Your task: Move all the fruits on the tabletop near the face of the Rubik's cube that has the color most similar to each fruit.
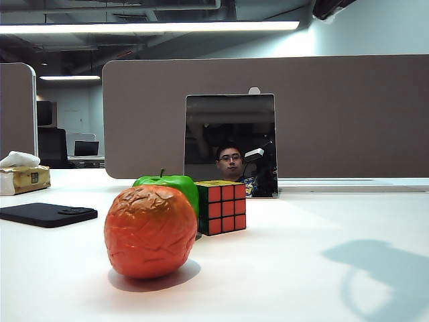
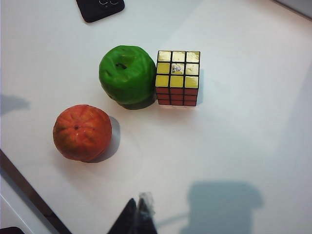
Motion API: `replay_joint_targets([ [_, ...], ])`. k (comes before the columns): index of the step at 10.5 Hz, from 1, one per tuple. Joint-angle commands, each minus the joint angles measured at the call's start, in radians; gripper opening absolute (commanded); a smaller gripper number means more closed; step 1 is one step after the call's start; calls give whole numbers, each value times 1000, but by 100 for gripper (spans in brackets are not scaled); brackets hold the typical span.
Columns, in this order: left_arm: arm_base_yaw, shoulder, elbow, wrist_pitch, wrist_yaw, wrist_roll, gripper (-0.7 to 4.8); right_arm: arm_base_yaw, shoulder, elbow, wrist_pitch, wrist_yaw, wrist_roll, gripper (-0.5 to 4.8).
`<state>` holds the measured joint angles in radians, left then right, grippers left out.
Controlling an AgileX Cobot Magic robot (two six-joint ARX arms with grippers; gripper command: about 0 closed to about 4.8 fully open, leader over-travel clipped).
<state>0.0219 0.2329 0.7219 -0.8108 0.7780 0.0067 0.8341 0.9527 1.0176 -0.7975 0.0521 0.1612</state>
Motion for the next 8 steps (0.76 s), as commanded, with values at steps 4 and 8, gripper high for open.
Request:
replay_joint_targets([
  [4, -37, 2, -182, 379, -31, -179, -5, 1, -3, 1, 51, -2, 23, -1],
  [8, -409, 2, -287, 385, -394, -111, -5, 1, -3, 1, 55, -2, 23, -1],
])
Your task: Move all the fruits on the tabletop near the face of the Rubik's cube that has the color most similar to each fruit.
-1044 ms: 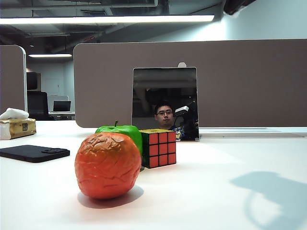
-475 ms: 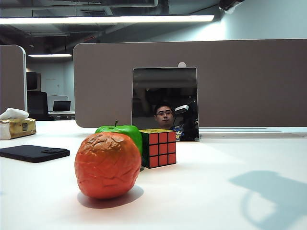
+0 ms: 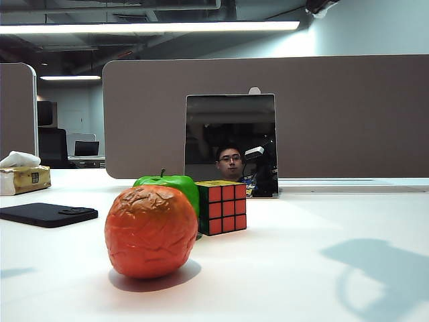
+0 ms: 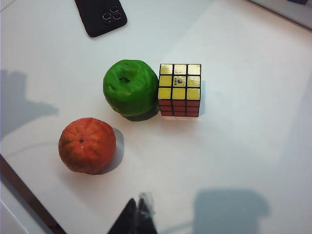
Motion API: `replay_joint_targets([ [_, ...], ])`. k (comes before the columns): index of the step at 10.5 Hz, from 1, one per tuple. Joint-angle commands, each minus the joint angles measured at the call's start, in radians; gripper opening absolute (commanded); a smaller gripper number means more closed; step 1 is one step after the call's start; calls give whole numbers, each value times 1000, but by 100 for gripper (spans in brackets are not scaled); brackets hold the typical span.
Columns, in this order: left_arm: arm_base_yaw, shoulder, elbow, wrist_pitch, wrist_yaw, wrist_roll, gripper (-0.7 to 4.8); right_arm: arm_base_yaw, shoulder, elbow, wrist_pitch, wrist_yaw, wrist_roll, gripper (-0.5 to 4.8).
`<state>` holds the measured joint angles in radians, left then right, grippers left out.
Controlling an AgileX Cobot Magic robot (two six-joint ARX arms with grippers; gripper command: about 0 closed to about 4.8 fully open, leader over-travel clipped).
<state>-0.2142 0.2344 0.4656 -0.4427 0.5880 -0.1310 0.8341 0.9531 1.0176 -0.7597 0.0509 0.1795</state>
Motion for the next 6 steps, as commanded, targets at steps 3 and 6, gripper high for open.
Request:
replay_joint_targets([
  [3, -591, 6, -105, 21, -657, 53, -5, 1, -3, 1, 23, 57, 5, -1],
  [6, -827, 6, -176, 34, -902, 53, -5, 1, -4, -3, -33, 195, 3, -1],
])
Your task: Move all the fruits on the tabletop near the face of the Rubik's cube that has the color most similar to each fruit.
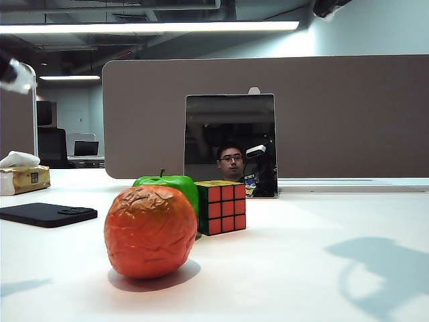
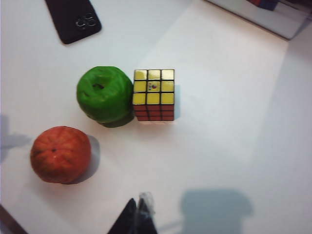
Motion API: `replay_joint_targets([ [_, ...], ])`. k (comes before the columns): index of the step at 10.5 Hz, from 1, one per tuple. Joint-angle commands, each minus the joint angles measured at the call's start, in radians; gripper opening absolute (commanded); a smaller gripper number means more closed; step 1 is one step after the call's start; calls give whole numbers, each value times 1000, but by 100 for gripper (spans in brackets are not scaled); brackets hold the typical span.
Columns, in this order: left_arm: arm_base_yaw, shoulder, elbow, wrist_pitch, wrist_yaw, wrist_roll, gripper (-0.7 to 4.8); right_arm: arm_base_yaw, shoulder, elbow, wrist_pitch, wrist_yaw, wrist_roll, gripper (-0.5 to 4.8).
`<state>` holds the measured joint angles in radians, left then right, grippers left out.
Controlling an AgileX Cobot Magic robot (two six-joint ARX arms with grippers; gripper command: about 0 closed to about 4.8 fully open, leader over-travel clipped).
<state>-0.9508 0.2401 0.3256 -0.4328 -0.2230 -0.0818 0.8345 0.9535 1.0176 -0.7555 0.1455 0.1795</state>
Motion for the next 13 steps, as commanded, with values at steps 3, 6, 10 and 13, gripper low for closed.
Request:
replay_joint_targets([
  [3, -132, 0, -69, 34, -45, -5, -5, 0, -74, -139, 50, 114, 5, -1],
  [6, -132, 0, -76, 38, 98, -9, -5, 0, -136, -212, 79, 108, 11, -1],
  [10, -131, 0, -152, 101, 156, -35, -5, 1, -142, -288, 151, 35, 11, -1],
  [13, -129, 0, -196, 164, 149, -51, -5, 1, -142, -288, 161, 35, 11, -1],
])
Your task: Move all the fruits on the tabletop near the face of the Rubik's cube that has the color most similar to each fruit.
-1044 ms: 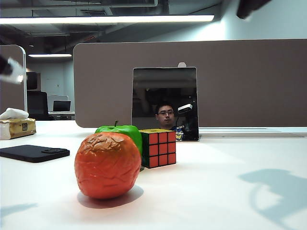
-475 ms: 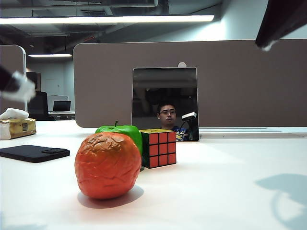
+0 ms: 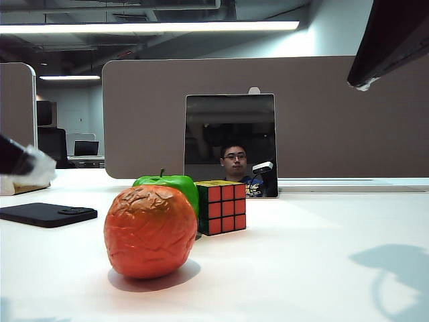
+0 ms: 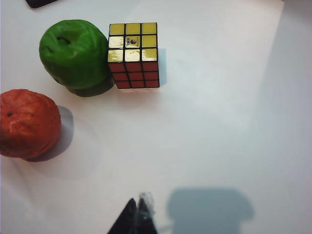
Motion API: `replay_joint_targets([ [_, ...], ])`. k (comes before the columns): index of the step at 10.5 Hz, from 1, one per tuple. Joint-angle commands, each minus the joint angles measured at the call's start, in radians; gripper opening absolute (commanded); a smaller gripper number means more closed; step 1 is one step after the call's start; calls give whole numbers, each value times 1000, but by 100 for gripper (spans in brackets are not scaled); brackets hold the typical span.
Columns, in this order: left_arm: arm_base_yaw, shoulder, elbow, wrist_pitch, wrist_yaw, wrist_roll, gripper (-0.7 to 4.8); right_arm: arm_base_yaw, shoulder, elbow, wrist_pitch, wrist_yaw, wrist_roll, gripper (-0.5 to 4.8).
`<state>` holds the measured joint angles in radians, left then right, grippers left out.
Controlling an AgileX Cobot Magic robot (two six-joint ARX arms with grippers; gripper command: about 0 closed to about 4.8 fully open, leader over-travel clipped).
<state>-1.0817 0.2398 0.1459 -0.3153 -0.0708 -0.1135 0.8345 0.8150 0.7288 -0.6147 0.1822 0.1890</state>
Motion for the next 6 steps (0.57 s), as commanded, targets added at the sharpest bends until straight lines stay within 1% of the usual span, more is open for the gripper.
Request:
replay_joint_targets([
  [1, 4, 0, -45, 94, -21, -30, -5, 1, -4, 1, 21, -2, 2, -1],
  [4, 9, 2, -49, 95, -40, -29, -5, 1, -4, 1, 21, -2, 2, -1],
  [6, 9, 15, -65, 136, -42, -30, -5, 1, -4, 1, 28, -5, 3, -1],
])
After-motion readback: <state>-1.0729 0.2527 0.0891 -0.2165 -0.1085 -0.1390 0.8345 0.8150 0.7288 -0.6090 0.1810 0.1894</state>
